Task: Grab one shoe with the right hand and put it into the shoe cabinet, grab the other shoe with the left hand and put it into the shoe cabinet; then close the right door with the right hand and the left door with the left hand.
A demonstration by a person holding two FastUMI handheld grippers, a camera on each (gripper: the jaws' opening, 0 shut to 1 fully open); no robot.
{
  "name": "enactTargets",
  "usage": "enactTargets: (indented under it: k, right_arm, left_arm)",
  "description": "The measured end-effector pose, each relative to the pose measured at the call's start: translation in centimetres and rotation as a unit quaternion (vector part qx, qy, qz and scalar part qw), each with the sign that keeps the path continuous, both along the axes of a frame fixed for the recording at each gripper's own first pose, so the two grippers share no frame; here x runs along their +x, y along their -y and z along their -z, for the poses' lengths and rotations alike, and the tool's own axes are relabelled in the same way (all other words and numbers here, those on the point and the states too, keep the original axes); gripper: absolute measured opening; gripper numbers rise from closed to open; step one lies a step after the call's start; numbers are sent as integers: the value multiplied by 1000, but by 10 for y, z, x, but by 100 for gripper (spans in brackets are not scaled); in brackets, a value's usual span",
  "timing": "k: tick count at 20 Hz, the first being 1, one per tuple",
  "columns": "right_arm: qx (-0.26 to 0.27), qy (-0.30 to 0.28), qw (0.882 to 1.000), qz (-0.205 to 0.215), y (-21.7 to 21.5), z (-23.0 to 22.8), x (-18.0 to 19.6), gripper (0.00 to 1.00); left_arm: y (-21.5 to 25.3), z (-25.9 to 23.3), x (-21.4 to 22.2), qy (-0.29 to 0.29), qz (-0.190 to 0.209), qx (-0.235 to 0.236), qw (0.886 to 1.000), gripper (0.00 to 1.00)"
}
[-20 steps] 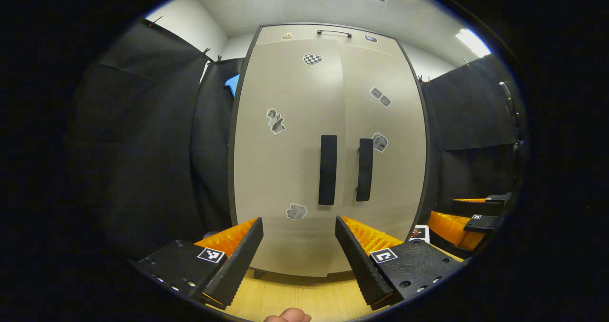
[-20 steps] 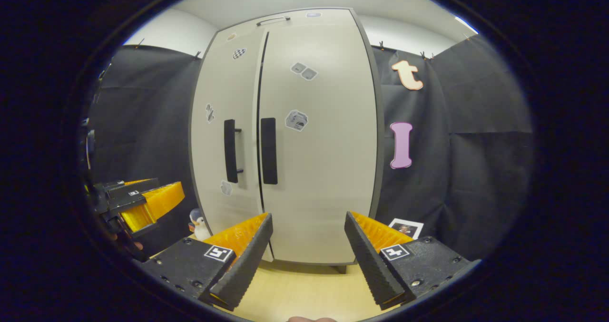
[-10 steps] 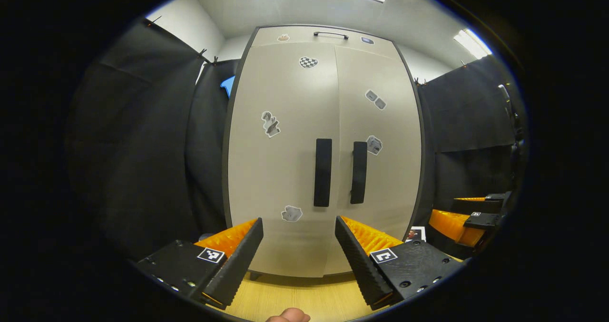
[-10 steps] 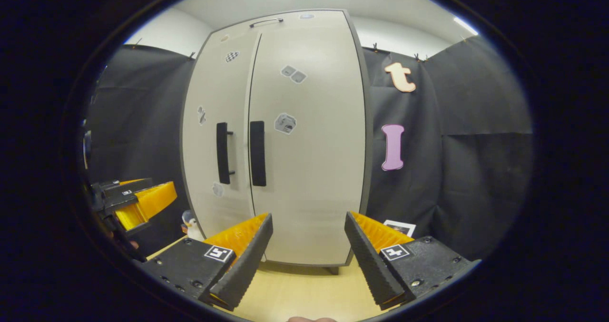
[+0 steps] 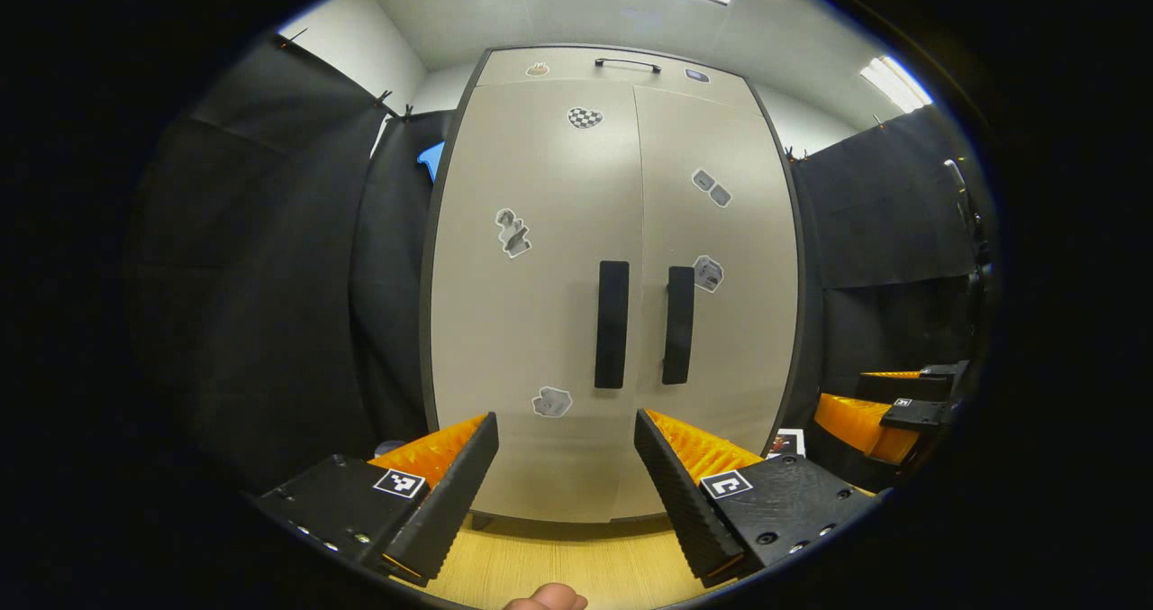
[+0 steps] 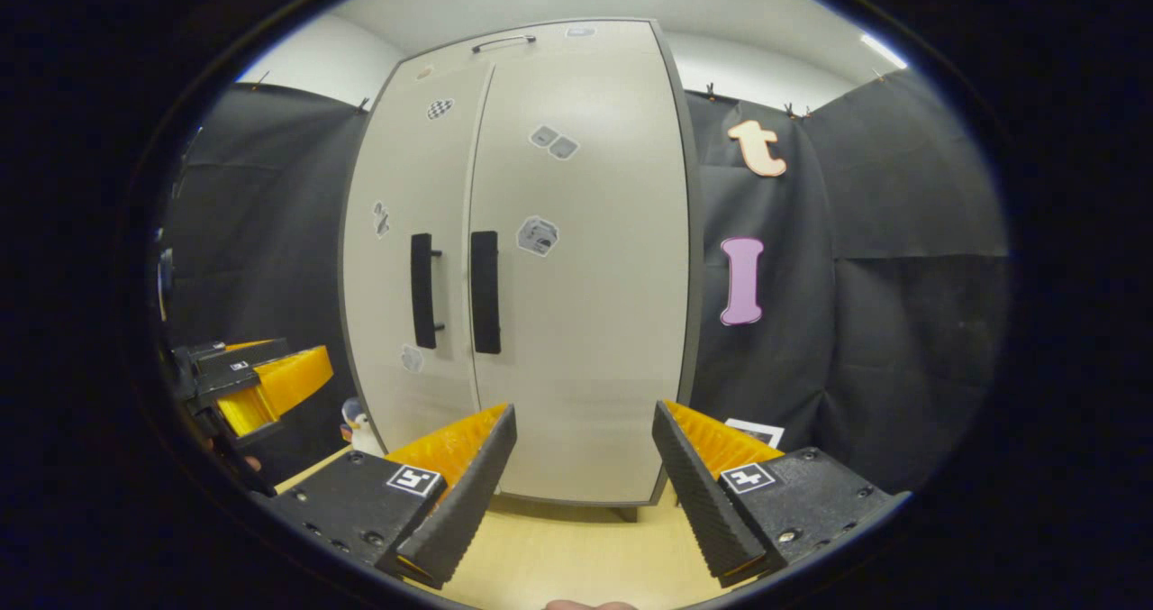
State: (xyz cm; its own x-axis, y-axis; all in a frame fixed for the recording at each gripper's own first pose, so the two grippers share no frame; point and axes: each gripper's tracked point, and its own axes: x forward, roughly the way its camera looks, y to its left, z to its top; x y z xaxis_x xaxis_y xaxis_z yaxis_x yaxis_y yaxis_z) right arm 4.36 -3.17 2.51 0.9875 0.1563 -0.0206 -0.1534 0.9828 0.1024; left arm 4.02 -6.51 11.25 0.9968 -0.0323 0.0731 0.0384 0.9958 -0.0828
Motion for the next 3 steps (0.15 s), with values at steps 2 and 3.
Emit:
enactTargets:
  k: [2, 3]
  right_arm:
    - [0, -1, 1000, 0, 0, 1, 0, 98]
    - [0, -2, 1000, -1, -1, 2, 1, 98]
  left_arm:
    - [-1, 1, 0, -4, -1, -1, 1000, 95]
    - [-1, 0, 0, -4, -1, -1, 1000, 95]
